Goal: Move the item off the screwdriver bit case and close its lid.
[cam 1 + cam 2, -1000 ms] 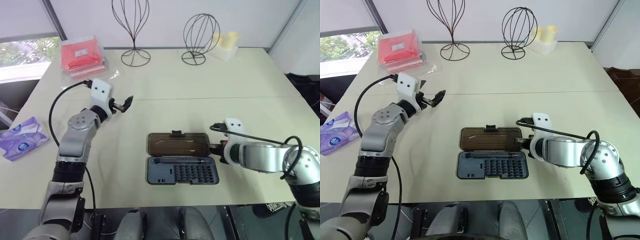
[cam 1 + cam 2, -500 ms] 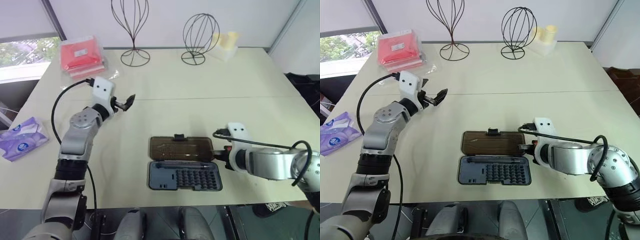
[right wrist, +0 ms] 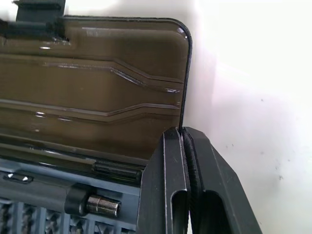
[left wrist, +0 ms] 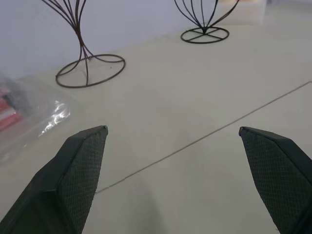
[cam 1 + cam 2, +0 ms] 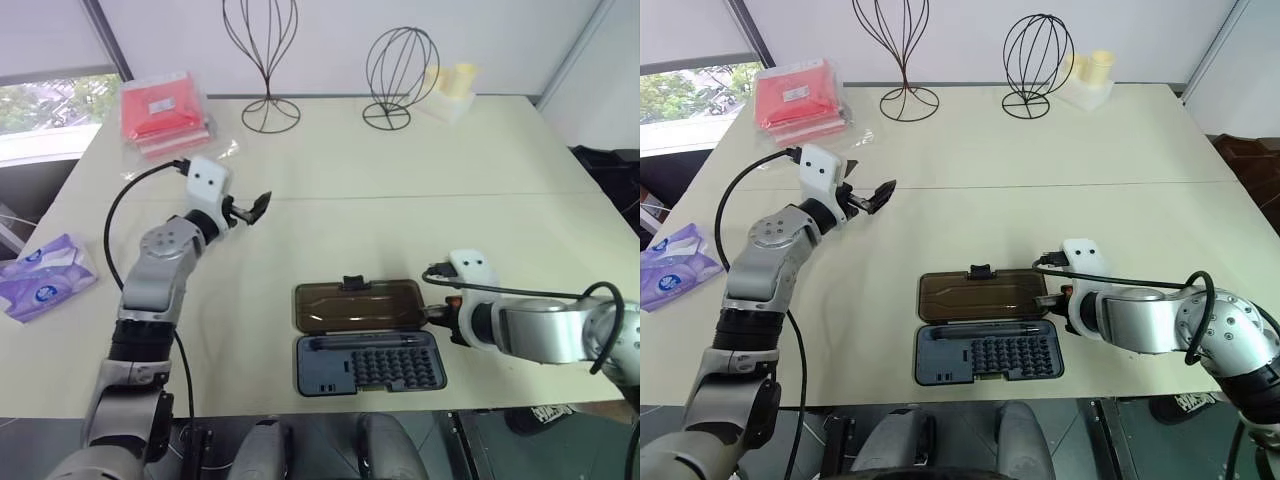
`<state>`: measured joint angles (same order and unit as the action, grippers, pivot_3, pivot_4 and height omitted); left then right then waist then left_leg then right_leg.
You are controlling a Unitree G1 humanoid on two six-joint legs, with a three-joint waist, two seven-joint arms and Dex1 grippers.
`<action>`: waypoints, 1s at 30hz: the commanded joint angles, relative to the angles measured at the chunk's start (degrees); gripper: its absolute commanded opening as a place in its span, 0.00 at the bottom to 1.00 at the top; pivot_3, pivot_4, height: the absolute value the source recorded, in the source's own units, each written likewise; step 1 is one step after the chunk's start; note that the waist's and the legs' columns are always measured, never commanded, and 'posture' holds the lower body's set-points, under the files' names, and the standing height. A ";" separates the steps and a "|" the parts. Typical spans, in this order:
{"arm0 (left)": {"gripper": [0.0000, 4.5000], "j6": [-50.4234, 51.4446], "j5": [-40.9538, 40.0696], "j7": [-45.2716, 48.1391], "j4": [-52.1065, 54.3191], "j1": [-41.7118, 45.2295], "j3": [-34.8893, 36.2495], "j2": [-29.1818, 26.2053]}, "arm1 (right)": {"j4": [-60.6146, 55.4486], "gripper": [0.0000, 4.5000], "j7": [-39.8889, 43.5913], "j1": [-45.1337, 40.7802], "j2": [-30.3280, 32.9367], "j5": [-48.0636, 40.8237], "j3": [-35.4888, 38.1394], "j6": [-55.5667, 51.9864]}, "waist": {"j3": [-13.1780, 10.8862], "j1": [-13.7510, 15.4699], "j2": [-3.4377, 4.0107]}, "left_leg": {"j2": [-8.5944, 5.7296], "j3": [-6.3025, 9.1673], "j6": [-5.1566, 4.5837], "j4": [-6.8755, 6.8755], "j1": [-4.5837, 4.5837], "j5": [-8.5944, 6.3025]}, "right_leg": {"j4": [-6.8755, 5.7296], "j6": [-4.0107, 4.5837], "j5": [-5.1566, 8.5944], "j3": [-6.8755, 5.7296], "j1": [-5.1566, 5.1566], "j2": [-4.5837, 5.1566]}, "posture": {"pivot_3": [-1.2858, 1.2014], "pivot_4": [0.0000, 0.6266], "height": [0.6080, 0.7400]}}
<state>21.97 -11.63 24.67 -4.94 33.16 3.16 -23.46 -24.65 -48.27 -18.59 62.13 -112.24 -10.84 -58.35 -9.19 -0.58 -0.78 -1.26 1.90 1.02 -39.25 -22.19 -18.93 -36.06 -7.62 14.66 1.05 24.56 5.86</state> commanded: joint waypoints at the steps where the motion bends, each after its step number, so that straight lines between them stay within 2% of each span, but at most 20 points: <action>1: 1.00 -0.58 0.33 -0.15 2.22 0.32 0.51 -0.21 | -1.86 0.13 0.50 -1.17 1.35 -0.76 -0.11 0.30 | 0.00 -0.01 0.00 | 0.00 0.00 0.00 0.00 0.00 0.00 | 0.00 0.00 0.00 0.00 0.00 0.00 | 0.52 0.24 1.00; 3: 1.00 -0.54 0.28 -0.05 2.37 0.17 0.48 -0.23 | -1.94 0.29 0.42 -1.35 1.46 -0.76 -0.12 0.60 | 0.00 -0.03 0.00 | 0.00 0.00 0.01 0.00 0.00 0.00 | 0.00 0.00 0.00 0.00 0.00 0.00 | 0.52 0.24 1.00; 9: 1.00 0.48 -2.39 3.53 3.82 -0.89 0.41 -0.55 | -1.55 0.97 0.09 -2.69 0.65 -0.76 0.69 1.61 | 0.00 -0.04 0.00 | 0.01 0.00 0.03 0.00 0.00 0.02 | 0.00 0.00 0.00 0.00 0.00 0.00 | 0.52 0.24 1.00; 15: 1.00 4.21 -10.55 18.29 12.21 -7.19 -0.95 -5.24 | -1.02 0.99 3.19 -9.11 1.69 -0.76 1.75 1.07 | -0.01 -0.36 0.02 | 0.08 -0.02 0.18 0.01 0.01 0.10 | 0.00 0.00 0.00 0.00 0.03 -0.02 | 0.52 0.24 1.00; 18: 1.00 8.45 -17.11 28.40 17.31 -10.88 -1.37 -10.43 | -1.36 0.99 5.75 -11.70 1.01 2.10 3.05 1.77 | 0.00 -0.22 0.02 | 0.12 0.01 0.09 0.01 0.00 0.05 | 0.01 0.01 0.01 0.00 0.03 -0.05 | 0.52 0.24 1.00; 22: 1.00 10.39 -21.46 37.21 20.70 -14.03 -2.84 -15.17 | -1.83 0.99 8.67 -12.87 -1.62 7.52 4.03 3.38 | -0.01 0.00 0.02 | 0.12 0.01 -0.01 0.01 -0.01 -0.01 | 0.03 0.02 0.01 0.02 0.03 -0.02 | 0.52 0.24 1.00; 23: 0.89 10.50 -21.98 39.05 21.41 -14.66 -3.54 -15.98 | -1.99 1.00 9.64 -13.01 -2.31 9.03 4.27 3.51 | -0.01 -0.04 0.02 | 0.11 0.00 -0.01 0.01 -0.01 -0.01 | 0.03 0.02 0.01 0.02 0.03 -0.02 | 0.52 0.24 1.00; 24: 0.82 10.48 -22.20 40.10 21.69 -14.95 -3.93 -16.43 | -2.02 1.00 10.31 -13.11 -2.86 10.07 4.40 3.40 | -0.01 -0.04 0.03 | 0.10 -0.01 -0.01 0.01 -0.01 -0.01 | 0.03 0.02 0.01 0.03 0.03 -0.02 | 0.52 0.24 1.00; 27: 0.48 9.26 -22.44 44.87 23.70 -16.07 -7.55 -17.25 | -5.44 1.00 19.95 -13.73 -4.68 24.45 4.44 5.09 | -0.02 -0.06 0.05 | 0.08 -0.01 -0.03 0.01 -0.01 -0.02 | 0.03 0.02 0.01 0.03 0.03 -0.02 | 0.52 0.24 1.00; 30: 0.13 7.83 -22.51 48.97 25.12 -17.10 -10.46 -17.44 | -6.18 1.00 27.39 -11.49 -5.84 31.88 4.43 5.50 | -0.02 -0.13 0.06 | 0.06 -0.02 -0.05 0.01 -0.01 -0.03 | 0.03 0.02 0.01 0.03 0.03 -0.07 | 0.52 0.24 1.00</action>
<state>31.62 -33.22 71.00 18.00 16.34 -6.32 -40.21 -29.18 -25.32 -30.82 56.45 -84.93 -8.16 -53.87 -9.21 -0.71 -0.73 -1.20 1.88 0.97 -39.23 -22.19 -18.96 -36.04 -7.60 14.67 1.08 24.59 5.79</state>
